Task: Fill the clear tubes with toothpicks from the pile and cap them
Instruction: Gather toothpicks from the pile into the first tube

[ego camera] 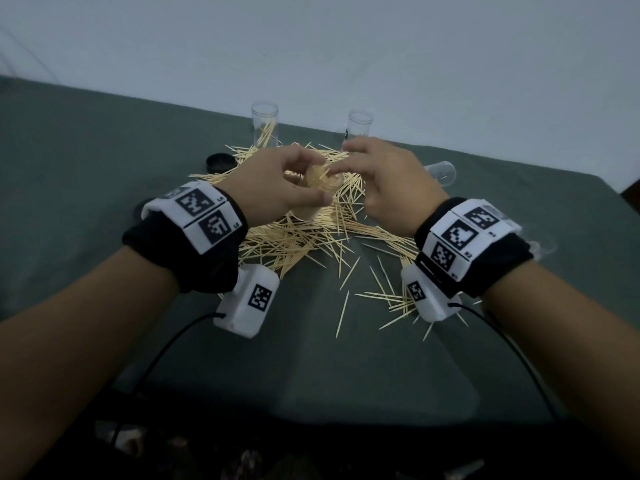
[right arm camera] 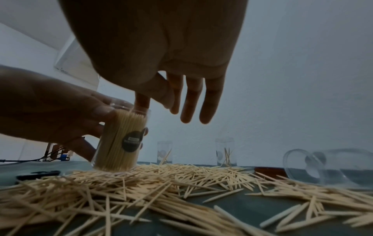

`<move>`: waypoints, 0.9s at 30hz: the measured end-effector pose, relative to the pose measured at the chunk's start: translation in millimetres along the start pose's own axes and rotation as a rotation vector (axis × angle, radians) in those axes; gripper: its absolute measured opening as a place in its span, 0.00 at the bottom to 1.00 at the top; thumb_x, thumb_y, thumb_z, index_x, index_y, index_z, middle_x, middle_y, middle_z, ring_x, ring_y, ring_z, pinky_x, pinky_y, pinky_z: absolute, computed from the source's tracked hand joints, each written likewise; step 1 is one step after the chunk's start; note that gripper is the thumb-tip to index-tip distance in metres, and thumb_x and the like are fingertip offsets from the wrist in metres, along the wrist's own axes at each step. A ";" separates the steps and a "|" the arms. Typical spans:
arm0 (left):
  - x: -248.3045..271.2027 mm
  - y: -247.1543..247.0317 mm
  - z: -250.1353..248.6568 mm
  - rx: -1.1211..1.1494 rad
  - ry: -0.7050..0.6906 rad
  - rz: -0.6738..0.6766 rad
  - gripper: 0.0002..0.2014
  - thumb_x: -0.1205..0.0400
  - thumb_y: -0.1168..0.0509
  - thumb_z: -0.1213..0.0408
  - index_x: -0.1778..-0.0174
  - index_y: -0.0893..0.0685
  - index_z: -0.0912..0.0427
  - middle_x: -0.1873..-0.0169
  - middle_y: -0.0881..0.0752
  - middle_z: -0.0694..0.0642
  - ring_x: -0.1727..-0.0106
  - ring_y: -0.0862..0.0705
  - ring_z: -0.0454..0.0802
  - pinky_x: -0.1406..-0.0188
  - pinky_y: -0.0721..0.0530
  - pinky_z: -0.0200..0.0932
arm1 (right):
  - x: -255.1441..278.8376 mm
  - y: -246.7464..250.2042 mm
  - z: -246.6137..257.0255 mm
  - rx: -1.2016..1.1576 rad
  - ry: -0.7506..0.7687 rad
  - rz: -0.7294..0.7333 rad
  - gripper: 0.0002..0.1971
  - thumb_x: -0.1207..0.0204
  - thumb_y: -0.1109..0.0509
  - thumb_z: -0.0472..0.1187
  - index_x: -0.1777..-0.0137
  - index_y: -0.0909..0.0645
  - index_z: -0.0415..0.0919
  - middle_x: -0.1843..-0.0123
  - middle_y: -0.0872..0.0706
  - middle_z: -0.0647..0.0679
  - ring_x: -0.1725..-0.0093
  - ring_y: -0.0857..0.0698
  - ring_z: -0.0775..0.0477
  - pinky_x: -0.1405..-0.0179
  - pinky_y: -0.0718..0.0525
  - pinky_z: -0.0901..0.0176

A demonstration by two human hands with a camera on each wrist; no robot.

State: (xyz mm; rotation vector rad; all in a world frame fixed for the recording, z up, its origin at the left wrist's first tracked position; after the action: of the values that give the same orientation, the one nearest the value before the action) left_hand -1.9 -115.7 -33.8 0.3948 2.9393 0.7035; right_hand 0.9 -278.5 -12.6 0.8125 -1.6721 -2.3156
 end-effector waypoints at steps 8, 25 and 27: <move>1.0 -2.7 -1.9 -0.006 -0.035 0.016 0.25 0.28 0.21 0.58 0.35 0.18 0.49 0.45 0.12 0.45 0.46 0.12 0.42 0.41 0.13 0.48 | 0.6 1.0 4.3 -0.065 0.008 0.009 0.30 0.31 0.37 0.21 0.36 0.16 0.52 0.30 0.19 0.48 0.29 0.23 0.47 0.28 0.26 0.49; 0.8 -9.0 -6.6 0.034 -0.082 0.035 0.28 0.29 0.20 0.57 0.33 0.19 0.50 0.44 0.12 0.45 0.45 0.12 0.41 0.41 0.13 0.49 | 7.0 9.5 5.0 -0.081 0.047 0.007 0.27 0.35 0.39 0.24 0.46 0.13 0.52 0.39 0.14 0.51 0.36 0.18 0.46 0.35 0.21 0.44; 2.1 -14.3 -10.7 0.051 -0.099 0.055 0.26 0.29 0.21 0.58 0.35 0.18 0.52 0.45 0.12 0.46 0.46 0.11 0.41 0.42 0.12 0.47 | 10.4 15.9 6.6 -0.084 0.040 0.003 0.27 0.34 0.38 0.23 0.43 0.12 0.49 0.38 0.14 0.49 0.35 0.19 0.45 0.32 0.23 0.49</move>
State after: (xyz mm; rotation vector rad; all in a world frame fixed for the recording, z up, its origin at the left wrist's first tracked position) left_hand -8.8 -132.1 -30.8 0.5018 2.8681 0.5975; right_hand -13.9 -283.3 0.1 0.8328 -1.5477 -2.3337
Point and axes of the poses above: each hand's wrist, its own x-axis away from the middle knuckle, its own y-axis out of the back of the hand, z = x × y, the point moved 5 cm from there along -x, towards the middle knuckle
